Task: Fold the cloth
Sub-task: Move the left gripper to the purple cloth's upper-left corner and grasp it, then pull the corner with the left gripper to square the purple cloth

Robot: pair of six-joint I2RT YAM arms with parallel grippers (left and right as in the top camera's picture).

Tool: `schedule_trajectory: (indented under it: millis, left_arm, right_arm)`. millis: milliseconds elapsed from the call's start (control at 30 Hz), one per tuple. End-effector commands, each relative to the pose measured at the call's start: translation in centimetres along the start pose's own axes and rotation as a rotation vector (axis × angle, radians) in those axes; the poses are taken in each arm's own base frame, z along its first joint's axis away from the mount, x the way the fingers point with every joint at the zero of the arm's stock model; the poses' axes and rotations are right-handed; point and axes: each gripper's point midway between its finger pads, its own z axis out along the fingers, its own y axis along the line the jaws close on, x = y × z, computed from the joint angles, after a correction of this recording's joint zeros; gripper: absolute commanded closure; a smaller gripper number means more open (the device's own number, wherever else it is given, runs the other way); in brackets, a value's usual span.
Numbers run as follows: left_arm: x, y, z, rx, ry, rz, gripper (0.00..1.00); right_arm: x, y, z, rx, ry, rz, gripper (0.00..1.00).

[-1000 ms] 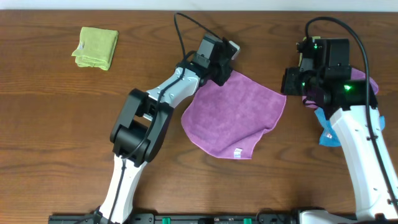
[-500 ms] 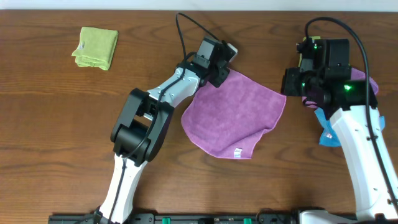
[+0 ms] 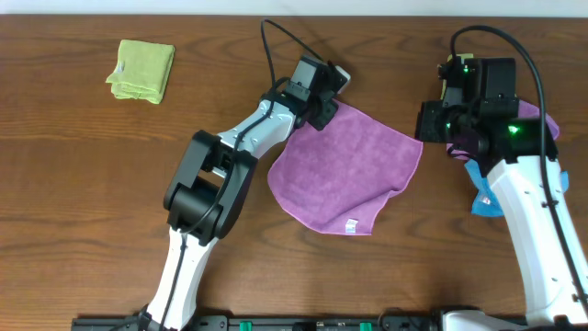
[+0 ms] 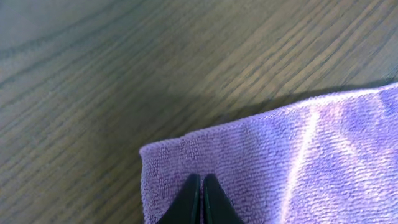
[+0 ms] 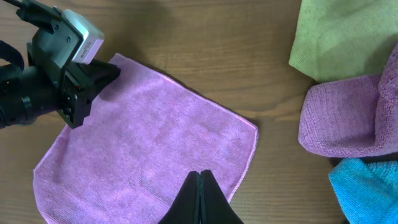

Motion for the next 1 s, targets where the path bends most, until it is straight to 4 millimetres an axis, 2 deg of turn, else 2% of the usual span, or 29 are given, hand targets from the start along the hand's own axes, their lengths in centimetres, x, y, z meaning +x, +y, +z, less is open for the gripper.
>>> schedule_trajectory:
  millis: [0, 233, 333, 400, 567, 800, 967]
  left_arm:
    - [2.5, 0.4, 1.4, -0.011, 0.059, 0.004, 0.94]
    - [3.3, 1.3, 1.7, -0.039, 0.079, -0.005, 0.94]
    - [3.8, 3.7, 1.4, -0.149, 0.104, -0.009, 0.94]
    - [4.4, 6.0, 0.8, -0.257, 0.131, -0.014, 0.94]
    - [6.6, 10.7, -0.8, -0.425, 0.21, -0.047, 0.94]
    - [9.7, 14.2, -2.4, -0.463, 0.293, -0.11, 0.94]
    - [10.1, 15.5, -2.8, -0.473, 0.288, -0.134, 0.94]
  right_arm:
    - [-0.7, 0.0, -0.9, -0.004, -0.025, 0.014, 0.98]
    - [-0.7, 0.0, -0.9, -0.003, -0.024, 0.014, 0.98]
    - [-0.7, 0.0, -0.9, -0.004, -0.025, 0.014, 0.98]
    - [-0.7, 0.0, -0.9, -0.003, -0.023, 0.014, 0.99]
    - [-0.5, -0.1, -0.9, -0.002, -0.017, 0.014, 0.98]
    - [-0.5, -0.1, -0.8, 0.003, -0.016, 0.01, 0.99]
    - [-0.5, -0.1, -0.8, 0.002, -0.016, 0.011, 0.99]
